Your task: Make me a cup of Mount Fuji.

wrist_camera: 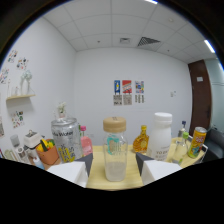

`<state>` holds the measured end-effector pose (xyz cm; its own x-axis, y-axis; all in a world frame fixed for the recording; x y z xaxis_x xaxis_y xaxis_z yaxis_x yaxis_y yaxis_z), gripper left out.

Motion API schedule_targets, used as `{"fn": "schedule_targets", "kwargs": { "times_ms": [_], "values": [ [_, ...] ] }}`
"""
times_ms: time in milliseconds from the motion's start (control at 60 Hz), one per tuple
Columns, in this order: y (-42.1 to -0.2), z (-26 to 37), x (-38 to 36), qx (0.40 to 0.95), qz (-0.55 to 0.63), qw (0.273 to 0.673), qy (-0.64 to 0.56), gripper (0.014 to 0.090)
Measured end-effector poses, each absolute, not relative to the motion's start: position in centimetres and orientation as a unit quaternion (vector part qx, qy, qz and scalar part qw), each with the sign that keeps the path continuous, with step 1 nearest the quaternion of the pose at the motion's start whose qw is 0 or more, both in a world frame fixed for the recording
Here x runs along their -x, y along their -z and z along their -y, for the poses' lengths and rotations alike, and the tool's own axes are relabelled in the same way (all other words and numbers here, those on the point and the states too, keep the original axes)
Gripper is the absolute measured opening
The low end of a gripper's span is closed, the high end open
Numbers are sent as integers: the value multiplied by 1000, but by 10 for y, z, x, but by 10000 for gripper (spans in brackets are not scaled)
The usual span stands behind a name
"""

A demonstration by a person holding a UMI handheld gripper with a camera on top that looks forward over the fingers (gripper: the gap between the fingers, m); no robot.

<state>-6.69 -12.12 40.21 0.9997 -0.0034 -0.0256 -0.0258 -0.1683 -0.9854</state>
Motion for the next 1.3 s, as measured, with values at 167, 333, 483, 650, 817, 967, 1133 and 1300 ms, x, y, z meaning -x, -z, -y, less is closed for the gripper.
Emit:
{"fn": "schedule_targets", "kwargs": {
  "times_ms": [167, 333, 483, 650, 817, 967, 1133, 1300],
  "values": [
    [-393, 96, 68, 763, 8, 646, 10, 583],
    [-394, 94, 68, 757, -1, 653, 8, 427],
    [-402, 103, 69, 758, 1, 653, -1, 405],
    [-434, 135, 68, 731, 13, 682, -12, 400],
    [-424, 179, 68, 724, 13, 689, -35, 398],
    [-347, 207, 72, 752, 17, 657, -43, 398],
    [-241, 225, 75, 791, -1, 611, -45, 397],
    [-166, 235, 76, 809, -58, 580, -78, 397]
  ]
}}
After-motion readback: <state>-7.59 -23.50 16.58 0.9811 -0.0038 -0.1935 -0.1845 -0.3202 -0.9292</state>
